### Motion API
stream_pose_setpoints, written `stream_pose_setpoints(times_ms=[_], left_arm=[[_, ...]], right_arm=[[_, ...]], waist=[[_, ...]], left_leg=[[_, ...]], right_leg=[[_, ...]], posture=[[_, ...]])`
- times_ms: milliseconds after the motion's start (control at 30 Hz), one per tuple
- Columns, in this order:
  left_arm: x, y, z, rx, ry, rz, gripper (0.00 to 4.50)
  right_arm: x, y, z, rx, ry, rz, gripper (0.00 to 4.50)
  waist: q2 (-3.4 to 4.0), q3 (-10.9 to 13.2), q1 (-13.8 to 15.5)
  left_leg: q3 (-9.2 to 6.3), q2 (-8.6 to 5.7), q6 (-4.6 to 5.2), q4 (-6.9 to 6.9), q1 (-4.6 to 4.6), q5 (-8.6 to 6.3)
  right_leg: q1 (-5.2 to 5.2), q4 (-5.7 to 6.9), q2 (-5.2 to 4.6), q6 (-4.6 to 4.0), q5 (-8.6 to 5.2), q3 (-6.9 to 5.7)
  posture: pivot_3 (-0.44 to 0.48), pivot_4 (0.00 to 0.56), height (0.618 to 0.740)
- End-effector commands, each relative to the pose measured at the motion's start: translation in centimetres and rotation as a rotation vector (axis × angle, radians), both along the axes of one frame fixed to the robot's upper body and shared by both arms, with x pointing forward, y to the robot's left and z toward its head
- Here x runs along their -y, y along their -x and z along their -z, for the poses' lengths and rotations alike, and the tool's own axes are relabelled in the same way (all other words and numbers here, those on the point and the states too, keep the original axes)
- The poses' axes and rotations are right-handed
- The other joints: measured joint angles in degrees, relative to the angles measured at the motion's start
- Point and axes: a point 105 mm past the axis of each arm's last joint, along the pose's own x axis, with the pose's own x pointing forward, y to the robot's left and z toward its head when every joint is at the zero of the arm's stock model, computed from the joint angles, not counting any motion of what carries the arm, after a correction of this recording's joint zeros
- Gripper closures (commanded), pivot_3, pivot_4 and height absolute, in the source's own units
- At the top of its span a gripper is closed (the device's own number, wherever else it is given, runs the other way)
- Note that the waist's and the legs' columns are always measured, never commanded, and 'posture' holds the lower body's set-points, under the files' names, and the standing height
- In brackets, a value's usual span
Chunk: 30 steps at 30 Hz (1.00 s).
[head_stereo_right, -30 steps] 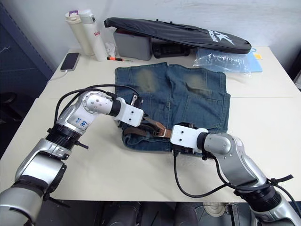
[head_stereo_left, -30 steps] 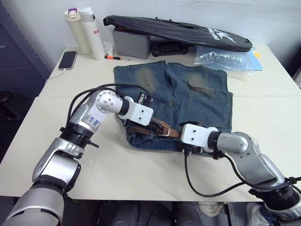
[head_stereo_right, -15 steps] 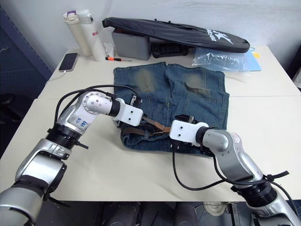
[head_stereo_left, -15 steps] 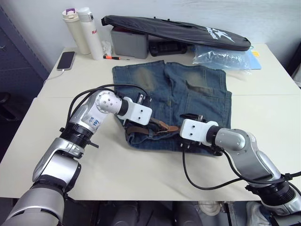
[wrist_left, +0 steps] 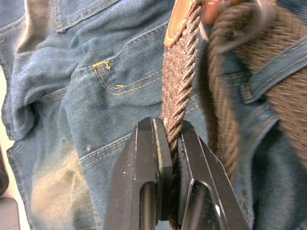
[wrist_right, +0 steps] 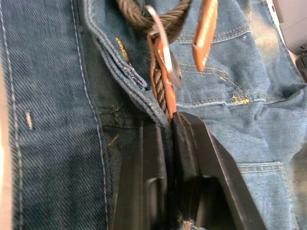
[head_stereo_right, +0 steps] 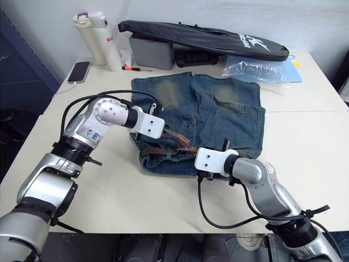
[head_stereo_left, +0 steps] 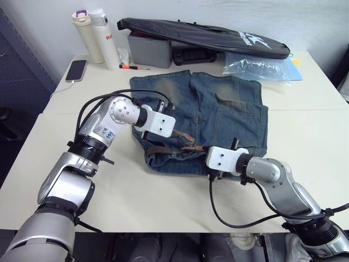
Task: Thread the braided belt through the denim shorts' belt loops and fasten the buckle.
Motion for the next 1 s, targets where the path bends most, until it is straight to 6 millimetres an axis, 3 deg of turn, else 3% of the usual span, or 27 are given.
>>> stream_pose_setpoints(times_ms=[33, 400, 700, 1000], left_arm=[[-0.5, -0.3, -1.3, 0.032, 0.007, -0.008, 4.5], [-1.1, -0.3, -0.7, -0.01, -0.015, -0.037, 4.5], [0.1, 0.8, -0.3, -0.123, 0.046, -0.031, 4.5], [-0.4, 1.0, 0.5, -0.14, 0.006, -0.064, 4.5]], right_arm=[[0.2, -0.2, -1.1, 0.052, -0.022, 0.018, 4.47], [1.0, -1.1, -2.3, 0.115, -0.055, 0.092, 4.47], [0.5, -1.3, -3.0, 0.157, -0.098, 0.108, 4.47], [0.6, -1.4, -3.4, 0.184, -0.098, 0.112, 4.47]], waist=[[0.0, 0.0, 0.0], [0.0, 0.0, 0.0], [0.0, 0.0, 0.0], [0.01, 0.0, 0.0]], left_leg=[[0.0, 0.0, 0.0, 0.0, 0.0, 0.0], [0.01, 0.0, 0.0, 0.04, 0.01, 0.0], [0.01, 0.0, 0.0, 0.07, 0.02, 0.0], [0.02, 0.0, 0.01, 0.1, 0.04, 0.0]], right_leg=[[0.0, 0.0, 0.0, 0.0, 0.0, 0.0], [0.0, 0.07, 0.0, 0.0, 0.0, 0.02], [-0.01, 0.13, 0.0, 0.0, 0.0, 0.04], [-0.02, 0.2, 0.0, 0.0, 0.0, 0.07]], posture=[[0.0, 0.15, 0.74], [0.0, 0.15, 0.74], [0.0, 0.15, 0.74], [0.0, 0.15, 0.74]])
